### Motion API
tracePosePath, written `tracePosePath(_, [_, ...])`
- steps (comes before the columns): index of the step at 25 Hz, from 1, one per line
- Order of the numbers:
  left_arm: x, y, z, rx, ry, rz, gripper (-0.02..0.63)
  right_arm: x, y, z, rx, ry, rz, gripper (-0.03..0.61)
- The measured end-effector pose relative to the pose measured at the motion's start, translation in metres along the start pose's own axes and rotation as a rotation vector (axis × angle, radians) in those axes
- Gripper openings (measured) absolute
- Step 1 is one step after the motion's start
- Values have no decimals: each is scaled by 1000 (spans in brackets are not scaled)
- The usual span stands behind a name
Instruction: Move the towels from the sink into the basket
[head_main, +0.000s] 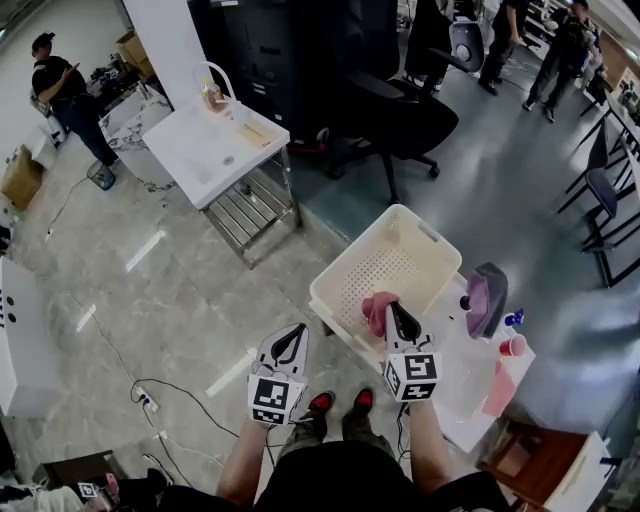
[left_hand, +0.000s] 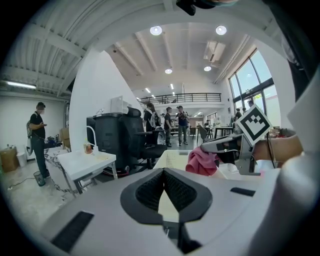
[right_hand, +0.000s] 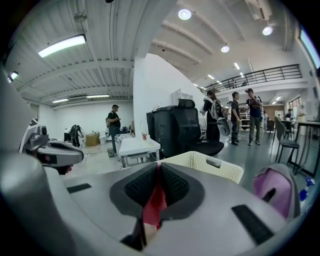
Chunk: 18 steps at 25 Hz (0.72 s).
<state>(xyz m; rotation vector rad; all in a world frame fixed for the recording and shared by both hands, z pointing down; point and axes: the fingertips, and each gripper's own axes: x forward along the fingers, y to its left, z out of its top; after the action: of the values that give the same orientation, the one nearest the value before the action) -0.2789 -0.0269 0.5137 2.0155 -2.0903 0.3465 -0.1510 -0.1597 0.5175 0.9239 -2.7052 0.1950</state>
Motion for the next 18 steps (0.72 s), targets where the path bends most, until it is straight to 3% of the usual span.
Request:
tracePosePath(9, [9,-5,-22,-35,43,-8,8,9,0,-37,29,76,26,43])
tracePosePath(18, [12,-13,-26,-44,50,-19,8,7,-5,-41,41,74,24,43])
